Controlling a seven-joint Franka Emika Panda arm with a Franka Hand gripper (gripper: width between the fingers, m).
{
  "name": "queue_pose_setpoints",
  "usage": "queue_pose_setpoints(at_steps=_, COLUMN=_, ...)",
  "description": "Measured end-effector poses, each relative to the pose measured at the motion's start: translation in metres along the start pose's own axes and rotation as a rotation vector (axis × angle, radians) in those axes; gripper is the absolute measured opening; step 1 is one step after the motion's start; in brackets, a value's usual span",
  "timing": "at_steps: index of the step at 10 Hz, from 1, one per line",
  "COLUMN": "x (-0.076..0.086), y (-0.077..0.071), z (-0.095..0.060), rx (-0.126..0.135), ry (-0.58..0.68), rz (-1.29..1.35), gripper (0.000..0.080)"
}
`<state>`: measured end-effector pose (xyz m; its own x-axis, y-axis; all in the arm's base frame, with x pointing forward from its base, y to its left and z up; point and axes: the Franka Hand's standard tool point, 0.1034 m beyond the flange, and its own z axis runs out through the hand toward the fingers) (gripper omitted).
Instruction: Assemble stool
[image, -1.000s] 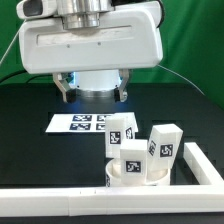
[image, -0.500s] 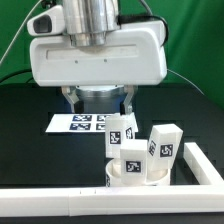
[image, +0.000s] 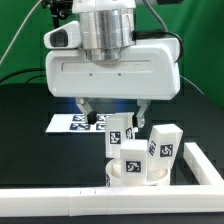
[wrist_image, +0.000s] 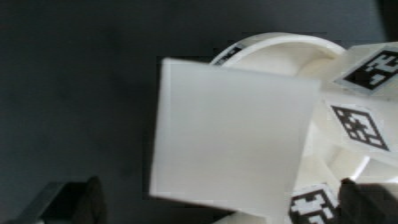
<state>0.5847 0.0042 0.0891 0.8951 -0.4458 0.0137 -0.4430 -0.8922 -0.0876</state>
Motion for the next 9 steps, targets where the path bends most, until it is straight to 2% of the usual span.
queue_pose_setpoints(at_steps=2, x=0.0011, y=-0.0001, z=0.0021, rx=-0.001, ry=0.012, rz=-0.001, gripper=0.0621)
queue_pose_setpoints(at_steps=3, x=0.0009, y=-0.0001, z=0.0023, rx=0.000, ry=0.012, rz=0.013, gripper=0.0469)
queue_pose_setpoints(at_steps=4, x=0.0009, y=0.0000, z=0.0024, rx=0.000, ry=0.011, rz=0.028, gripper=0.0469)
queue_pose_setpoints(at_steps=5, x=0.0009, y=0.0000, z=0.0024, rx=0.000, ry=0.011, rz=0.027, gripper=0.0324)
queue_pose_setpoints(at_steps=9, x=0.0005, y=-0.0003, z=0.0031, rx=0.004, ry=0.009, rz=0.276, gripper=0.0324)
